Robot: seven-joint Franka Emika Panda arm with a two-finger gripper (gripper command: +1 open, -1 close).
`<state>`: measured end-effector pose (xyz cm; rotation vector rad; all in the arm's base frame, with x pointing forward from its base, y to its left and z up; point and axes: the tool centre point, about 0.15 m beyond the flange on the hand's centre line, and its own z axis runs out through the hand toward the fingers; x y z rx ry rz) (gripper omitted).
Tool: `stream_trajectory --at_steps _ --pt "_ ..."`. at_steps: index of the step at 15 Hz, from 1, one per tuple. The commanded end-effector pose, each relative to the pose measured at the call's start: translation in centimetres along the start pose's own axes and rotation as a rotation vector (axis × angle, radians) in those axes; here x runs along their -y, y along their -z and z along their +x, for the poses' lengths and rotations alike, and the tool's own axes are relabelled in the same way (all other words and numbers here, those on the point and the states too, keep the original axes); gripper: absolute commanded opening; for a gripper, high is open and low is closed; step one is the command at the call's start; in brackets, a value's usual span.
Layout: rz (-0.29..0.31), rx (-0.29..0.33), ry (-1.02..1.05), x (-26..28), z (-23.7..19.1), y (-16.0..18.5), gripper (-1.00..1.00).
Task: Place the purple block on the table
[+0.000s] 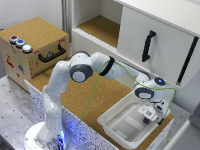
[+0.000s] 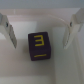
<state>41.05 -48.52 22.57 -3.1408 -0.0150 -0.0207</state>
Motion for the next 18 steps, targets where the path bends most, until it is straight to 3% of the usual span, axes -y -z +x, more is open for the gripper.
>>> stream_trajectory --at_steps 1,3,4,18 --pt "0.072 -0.014 0.051 0.3 2.2 -1.4 1.0" --pt "0.071 -0.009 0.072 0.6 2.7 -1.7 1.0" --pt "0.071 -0.011 0.074 0.6 2.7 -1.7 -1.0" --pt "0.007 0.044 0.062 -1.2 -1.6 -0.9 -1.0"
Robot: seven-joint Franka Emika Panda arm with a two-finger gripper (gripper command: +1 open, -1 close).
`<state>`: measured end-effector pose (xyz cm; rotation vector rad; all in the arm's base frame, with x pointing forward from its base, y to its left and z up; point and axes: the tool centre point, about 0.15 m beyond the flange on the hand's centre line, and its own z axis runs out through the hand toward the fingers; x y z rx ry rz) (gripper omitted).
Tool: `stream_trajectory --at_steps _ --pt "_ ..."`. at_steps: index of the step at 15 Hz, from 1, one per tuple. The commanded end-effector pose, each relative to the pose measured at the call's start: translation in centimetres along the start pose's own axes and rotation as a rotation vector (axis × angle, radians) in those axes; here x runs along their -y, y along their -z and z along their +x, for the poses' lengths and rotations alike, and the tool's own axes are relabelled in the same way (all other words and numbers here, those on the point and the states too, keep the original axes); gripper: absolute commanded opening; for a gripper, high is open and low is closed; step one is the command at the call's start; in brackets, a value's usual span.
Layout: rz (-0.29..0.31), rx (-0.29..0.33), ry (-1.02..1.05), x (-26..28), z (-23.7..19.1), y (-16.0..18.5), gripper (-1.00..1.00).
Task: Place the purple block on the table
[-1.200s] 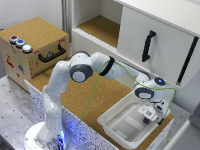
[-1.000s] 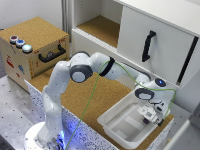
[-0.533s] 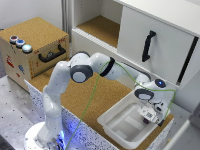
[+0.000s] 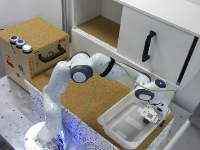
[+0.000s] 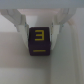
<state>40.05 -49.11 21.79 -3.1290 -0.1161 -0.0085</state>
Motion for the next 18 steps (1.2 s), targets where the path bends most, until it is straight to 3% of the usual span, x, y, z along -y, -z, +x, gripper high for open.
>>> stream_trajectory --at_steps 1,8,18 --pt "-0.003 0.031 -0.003 -0.3 -0.5 0.1 -1.0" --pt "0.018 -0.09 -0.051 6.1 0.8 6.5 -1.0" --pt "-0.016 -0.163 -0.221 20.1 -3.1 10.3 -1.0"
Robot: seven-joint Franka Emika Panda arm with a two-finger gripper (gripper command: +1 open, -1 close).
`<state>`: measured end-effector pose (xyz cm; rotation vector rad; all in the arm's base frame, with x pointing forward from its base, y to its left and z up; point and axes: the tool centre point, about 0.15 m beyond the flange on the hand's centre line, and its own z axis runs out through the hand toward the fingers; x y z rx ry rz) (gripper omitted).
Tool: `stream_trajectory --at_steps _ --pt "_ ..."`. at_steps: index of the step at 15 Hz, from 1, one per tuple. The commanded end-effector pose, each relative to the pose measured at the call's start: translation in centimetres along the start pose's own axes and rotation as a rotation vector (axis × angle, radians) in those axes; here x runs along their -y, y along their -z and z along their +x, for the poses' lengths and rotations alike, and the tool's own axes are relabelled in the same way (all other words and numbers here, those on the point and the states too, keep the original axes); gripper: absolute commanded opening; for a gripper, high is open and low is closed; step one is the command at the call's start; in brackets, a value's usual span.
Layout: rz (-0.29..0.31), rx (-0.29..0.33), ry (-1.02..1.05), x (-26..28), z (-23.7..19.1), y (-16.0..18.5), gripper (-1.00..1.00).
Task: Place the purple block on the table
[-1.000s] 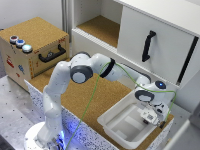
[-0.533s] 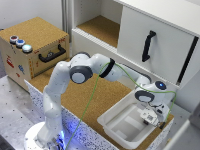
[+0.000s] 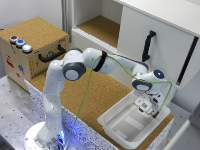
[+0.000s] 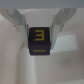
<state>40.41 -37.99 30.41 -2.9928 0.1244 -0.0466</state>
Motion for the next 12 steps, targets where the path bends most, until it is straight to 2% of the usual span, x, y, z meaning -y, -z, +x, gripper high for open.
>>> stream_trajectory --at_steps 1,3,5,8,10,11,12 --pt "-0.149 -0.157 -0.05 10.2 -6.2 1.4 -1.0" --pt "-0.14 -0.196 -0.034 13.3 -7.2 3.3 -1.0" --pt "-0.151 -0.173 0.019 16.3 -8.5 3.5 -1.0" --pt "-0.181 -0.083 0.077 19.2 -9.6 0.9 -1.0" --pt "-0.2 -0.045 0.107 20.6 -9.7 -1.6 -1.0" --pt "-0.231 -0.039 0.102 21.0 -9.4 -3.2 -1.0" --pt "-0.227 -0.029 0.07 20.9 -8.8 -4.7 -1.0"
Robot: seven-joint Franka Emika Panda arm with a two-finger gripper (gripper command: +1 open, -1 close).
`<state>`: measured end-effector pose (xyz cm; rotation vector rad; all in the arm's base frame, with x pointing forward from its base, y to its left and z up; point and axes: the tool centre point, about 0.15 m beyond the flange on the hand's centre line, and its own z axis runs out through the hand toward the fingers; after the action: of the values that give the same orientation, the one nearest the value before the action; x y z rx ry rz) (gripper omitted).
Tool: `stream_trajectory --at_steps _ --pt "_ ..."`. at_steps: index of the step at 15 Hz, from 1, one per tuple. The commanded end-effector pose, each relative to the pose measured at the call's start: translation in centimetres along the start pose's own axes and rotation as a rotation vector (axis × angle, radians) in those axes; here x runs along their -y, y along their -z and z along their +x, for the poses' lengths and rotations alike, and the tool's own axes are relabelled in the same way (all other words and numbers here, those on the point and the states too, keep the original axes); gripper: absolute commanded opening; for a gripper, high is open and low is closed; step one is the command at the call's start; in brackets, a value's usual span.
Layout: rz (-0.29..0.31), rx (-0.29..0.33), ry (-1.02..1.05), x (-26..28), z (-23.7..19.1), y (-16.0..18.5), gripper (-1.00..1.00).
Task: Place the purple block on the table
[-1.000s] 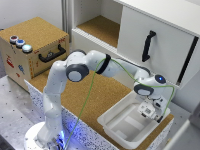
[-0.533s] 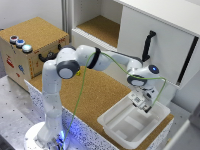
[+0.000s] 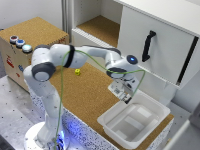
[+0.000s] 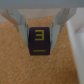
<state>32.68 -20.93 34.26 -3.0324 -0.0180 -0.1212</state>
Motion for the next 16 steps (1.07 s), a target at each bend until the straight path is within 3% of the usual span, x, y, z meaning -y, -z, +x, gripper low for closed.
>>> stream_trajectory --at_steps 1,6,16 --pt "-0.212 0.035 -0.064 4.1 1.1 -8.0 -1.0" --pt "-0.12 0.042 -0.034 1.7 3.2 -11.6 -1.0" --pt "-0.099 0.1 0.045 -0.4 2.2 -13.0 -1.0"
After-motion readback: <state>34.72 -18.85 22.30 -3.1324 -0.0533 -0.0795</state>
